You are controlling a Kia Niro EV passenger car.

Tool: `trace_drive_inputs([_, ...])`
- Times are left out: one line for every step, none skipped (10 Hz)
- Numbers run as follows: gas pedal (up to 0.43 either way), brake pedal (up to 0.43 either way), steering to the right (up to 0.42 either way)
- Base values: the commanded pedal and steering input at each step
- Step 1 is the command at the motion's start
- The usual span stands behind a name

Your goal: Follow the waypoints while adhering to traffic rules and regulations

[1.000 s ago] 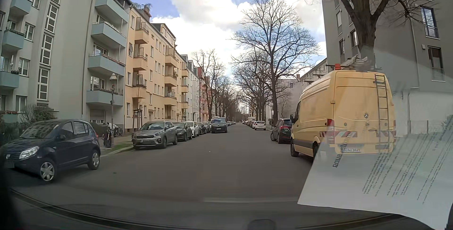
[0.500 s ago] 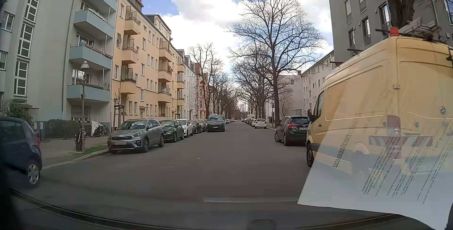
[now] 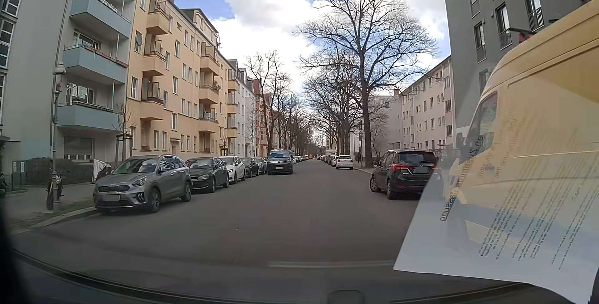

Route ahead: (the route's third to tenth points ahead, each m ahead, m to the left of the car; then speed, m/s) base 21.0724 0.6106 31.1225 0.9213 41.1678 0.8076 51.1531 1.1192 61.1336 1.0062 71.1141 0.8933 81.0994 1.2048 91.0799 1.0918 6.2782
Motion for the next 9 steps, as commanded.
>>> trace_drive_inputs([0.039,0.03,0.006])
trace_drive_inputs([0.039,0.03,0.007])
trace_drive_inputs([0.039,0.03,0.007])
trace_drive_inputs([0.039,0.03,0.008])
trace_drive_inputs([0.039,0.03,0.009])
trace_drive_inputs([0.039,0.03,0.009])
trace_drive_inputs([0.039,0.03,0.009])
trace_drive_inputs([0.039,0.03,0.009])
trace_drive_inputs([0.039,0.03,0.009])
